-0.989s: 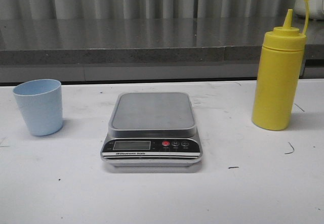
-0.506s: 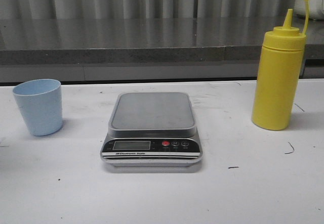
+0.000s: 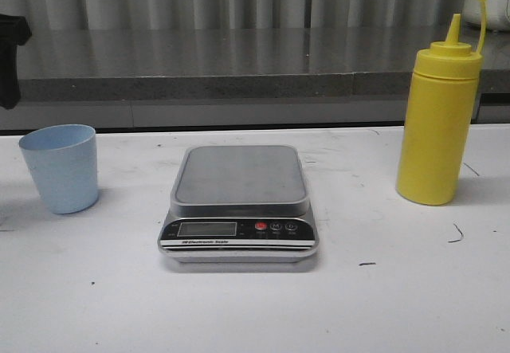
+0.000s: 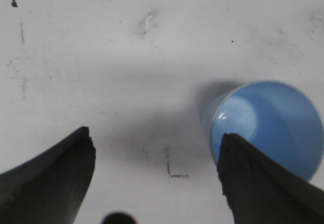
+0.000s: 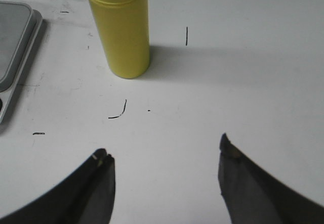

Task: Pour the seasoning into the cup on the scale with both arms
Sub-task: 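Lower the left gripper onto the light blue cup and grasp it, then lift the blue cup with the left gripper and carry it over the scale, then set the blue cup on the scale, open the left gripper, withdraw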

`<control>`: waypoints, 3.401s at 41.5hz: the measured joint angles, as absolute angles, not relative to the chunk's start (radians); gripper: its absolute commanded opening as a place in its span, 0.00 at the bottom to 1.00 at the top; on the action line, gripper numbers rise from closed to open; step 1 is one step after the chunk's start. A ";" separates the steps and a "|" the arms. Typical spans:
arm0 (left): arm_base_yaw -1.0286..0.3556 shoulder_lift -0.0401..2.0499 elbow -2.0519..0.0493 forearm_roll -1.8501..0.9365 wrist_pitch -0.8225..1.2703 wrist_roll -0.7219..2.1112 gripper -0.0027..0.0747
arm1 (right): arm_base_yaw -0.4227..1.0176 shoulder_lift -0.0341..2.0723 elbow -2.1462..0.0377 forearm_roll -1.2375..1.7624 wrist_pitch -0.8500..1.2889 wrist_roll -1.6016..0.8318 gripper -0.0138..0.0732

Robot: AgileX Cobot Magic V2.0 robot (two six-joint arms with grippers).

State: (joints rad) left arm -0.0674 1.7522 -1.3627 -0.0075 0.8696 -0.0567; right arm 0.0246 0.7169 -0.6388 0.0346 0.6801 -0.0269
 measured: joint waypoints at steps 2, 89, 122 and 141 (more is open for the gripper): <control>-0.076 1.774 -1.373 -0.008 0.870 -0.057 0.67 | 0.025 0.717 -0.639 0.035 0.680 -0.027 0.70; -0.547 1.885 -1.788 -0.038 1.086 -0.057 0.01 | 0.025 0.717 -0.639 0.035 0.682 -0.027 0.70; -0.564 2.050 -1.790 0.014 0.939 -0.057 0.01 | 0.025 0.717 -0.639 0.035 0.682 -0.027 0.70; -0.548 2.051 -1.790 0.000 0.951 -0.057 0.61 | 0.025 0.717 -0.639 0.035 0.682 -0.027 0.70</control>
